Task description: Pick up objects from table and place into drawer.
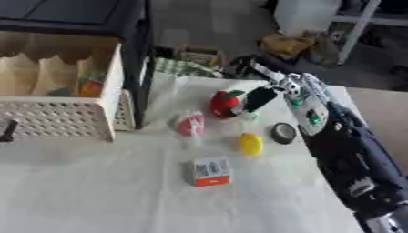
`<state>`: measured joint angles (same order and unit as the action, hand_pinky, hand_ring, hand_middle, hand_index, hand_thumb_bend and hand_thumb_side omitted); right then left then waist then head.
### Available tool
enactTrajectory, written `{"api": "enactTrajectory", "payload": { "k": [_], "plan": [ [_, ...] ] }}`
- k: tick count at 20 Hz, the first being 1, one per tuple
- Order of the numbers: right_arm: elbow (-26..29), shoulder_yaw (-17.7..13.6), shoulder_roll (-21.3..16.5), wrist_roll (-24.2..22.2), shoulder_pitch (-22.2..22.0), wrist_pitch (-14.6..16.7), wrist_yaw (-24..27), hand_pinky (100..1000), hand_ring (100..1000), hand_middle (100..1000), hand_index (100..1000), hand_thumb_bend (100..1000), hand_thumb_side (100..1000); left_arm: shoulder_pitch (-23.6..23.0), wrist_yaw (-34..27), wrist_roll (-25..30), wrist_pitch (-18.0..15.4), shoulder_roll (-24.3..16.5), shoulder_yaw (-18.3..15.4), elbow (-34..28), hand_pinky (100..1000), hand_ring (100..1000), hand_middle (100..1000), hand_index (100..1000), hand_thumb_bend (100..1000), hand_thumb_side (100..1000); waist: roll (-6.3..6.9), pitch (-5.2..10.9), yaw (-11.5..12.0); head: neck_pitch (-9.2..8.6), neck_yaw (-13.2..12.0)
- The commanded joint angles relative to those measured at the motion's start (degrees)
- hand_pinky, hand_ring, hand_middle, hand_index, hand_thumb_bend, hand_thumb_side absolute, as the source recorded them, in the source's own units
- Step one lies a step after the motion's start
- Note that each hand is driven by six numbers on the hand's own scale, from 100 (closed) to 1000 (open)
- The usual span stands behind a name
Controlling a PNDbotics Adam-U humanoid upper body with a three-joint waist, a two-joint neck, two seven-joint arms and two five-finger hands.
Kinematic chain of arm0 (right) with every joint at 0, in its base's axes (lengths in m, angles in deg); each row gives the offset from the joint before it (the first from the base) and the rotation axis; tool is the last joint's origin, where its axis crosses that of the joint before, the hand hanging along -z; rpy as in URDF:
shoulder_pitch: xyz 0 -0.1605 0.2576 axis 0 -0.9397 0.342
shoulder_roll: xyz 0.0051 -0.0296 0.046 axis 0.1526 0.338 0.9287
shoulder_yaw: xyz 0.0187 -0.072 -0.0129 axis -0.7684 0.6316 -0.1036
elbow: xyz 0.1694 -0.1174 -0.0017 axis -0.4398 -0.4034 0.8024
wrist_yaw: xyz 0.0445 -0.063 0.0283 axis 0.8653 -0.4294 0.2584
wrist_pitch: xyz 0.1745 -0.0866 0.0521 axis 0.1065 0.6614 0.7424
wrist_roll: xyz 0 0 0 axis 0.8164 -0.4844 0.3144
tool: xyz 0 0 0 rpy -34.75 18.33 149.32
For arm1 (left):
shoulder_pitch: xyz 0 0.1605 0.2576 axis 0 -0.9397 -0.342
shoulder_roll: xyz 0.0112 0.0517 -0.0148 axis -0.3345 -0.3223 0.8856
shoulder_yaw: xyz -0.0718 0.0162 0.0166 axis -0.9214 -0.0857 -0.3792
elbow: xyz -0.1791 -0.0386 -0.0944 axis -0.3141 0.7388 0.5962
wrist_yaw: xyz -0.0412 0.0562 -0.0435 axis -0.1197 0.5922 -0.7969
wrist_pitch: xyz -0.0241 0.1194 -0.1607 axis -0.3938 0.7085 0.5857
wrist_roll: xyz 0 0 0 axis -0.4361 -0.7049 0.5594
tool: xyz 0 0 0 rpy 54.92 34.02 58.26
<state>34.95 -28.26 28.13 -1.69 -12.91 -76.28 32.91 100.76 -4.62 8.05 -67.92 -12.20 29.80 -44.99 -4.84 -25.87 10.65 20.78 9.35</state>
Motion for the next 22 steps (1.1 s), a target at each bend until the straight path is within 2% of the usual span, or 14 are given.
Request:
{"api": "enactTrajectory", "payload": {
  "k": [1,14,22],
  "plan": [
    [0.1,-0.7,-1.3,0.9,1.5,-0.2,-0.7,835,789,759,925,764,310,0.8,0.5,0.1,0.2,-0.2,0.0,-0.8,476,379,582,858,100,519,0.17,1.07,0.1,-1.13,0.4],
    [-0.9,-0.6,-0.9,-0.5,0.7,-0.6,0.0,820,776,743,913,741,284,0.9,0.7,0.7,0.4,0.5,0.3,-0.8,482,377,584,858,100,510,0.02,0.15,1.0,-1.95,1.3],
    [2.1,0.0,-4.3,-0.4,-2.1,-0.5,4.5,806,764,725,900,704,314,0.8,1.1,1.0,0.9,1.0,0.5,-0.8,483,375,584,858,100,501,-0.53,-0.60,1.7,-2.58,1.7]
  ]
}}
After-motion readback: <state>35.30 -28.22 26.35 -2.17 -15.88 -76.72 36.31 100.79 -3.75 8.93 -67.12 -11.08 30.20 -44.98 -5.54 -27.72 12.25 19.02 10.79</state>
